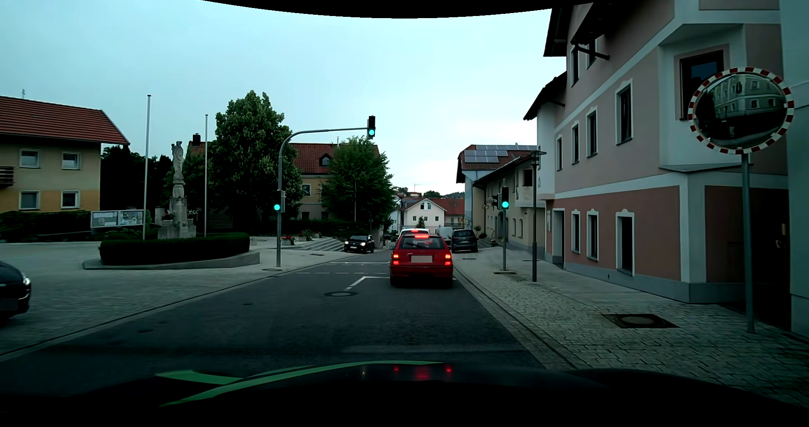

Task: Follow the waypoints while adhering to traffic rules and regulations

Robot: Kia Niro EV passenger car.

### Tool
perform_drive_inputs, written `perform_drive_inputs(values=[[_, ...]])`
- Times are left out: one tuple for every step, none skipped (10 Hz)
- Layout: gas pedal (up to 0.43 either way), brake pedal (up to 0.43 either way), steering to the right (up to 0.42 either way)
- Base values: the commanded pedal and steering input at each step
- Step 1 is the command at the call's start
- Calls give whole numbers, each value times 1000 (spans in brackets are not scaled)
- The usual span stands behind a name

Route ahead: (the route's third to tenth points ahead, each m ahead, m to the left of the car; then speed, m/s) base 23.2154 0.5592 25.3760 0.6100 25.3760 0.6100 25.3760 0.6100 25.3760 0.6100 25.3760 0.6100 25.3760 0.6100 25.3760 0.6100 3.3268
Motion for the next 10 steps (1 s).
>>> perform_drive_inputs(values=[[0,0,9],[0,6,8],[0,12,8],[0,18,9],[0,30,9],[0,43,9],[0,55,9],[0,67,9],[0,73,10],[0,73,11]])
